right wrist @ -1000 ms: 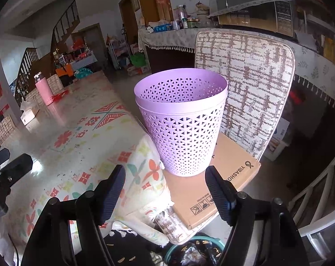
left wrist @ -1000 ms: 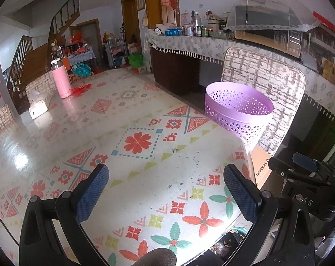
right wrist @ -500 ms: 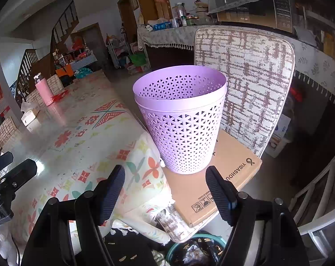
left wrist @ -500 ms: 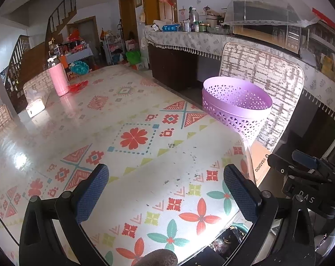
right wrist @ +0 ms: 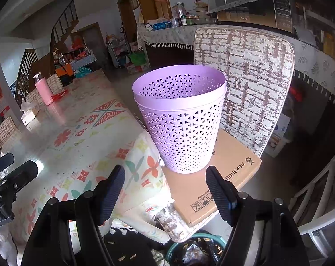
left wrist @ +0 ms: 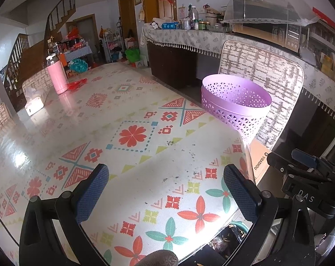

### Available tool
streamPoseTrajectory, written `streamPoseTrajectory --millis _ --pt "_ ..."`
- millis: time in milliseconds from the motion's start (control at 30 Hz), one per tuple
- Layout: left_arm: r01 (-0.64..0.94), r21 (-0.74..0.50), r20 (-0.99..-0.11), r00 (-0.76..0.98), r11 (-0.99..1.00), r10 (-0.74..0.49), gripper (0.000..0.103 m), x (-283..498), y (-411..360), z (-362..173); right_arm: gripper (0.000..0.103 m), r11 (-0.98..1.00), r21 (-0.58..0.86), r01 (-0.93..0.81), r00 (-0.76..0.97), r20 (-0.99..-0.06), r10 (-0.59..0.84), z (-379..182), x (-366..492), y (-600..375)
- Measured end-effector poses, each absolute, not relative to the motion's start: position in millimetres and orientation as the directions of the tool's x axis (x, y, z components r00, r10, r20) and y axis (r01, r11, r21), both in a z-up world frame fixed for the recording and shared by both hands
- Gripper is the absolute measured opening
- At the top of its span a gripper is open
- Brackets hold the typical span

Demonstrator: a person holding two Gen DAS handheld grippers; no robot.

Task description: Collect trash

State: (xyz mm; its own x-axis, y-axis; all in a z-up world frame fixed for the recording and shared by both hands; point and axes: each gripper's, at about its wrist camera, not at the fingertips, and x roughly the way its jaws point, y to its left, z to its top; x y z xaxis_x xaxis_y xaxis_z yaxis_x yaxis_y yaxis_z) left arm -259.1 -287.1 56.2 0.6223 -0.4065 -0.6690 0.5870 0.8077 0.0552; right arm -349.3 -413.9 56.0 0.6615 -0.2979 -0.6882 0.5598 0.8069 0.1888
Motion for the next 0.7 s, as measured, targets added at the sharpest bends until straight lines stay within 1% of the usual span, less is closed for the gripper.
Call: streamPoseTrajectory --millis 700 --pt "0.587 0.054 -0.675 0.618 0.808 -0.404 0.103 -262.3 -286.6 48.7 0.080 0.804 0.197 0.560 0.658 -0.696 -0.288 50.3 -350.2 -412.8"
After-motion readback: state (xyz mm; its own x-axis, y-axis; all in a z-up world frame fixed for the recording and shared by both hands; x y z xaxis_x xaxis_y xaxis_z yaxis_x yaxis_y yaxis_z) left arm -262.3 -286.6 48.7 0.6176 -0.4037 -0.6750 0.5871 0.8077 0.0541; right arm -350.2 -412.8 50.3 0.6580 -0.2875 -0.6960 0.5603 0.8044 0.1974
